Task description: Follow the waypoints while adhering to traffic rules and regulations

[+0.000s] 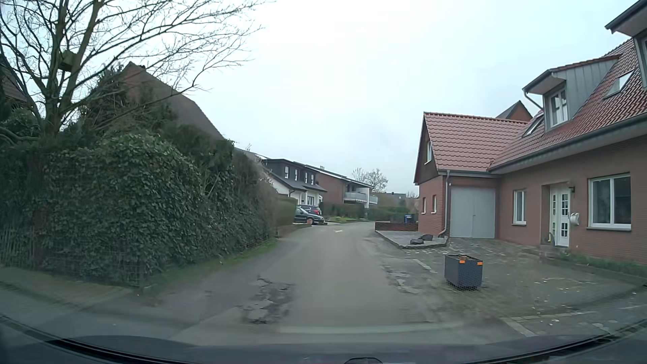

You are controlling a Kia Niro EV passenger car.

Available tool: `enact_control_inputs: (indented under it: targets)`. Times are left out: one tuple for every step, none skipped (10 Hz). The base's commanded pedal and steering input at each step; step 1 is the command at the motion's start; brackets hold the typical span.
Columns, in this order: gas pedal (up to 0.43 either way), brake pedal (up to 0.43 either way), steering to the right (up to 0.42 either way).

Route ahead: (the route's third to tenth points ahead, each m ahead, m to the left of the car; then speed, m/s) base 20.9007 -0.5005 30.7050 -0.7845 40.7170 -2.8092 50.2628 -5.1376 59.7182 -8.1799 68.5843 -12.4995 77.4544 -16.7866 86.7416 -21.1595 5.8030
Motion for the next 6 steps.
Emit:
enact_control_inputs:
  targets:
    - [0.189, 0.000, -0.004]
    - [0.189, 0.000, 0.001]
    - [0.189, 0.000, 0.000]
    - [0.177, 0.000, 0.000]
    - [0.177, 0.000, 0.000]
    - [0.177, 0.000, 0.001]
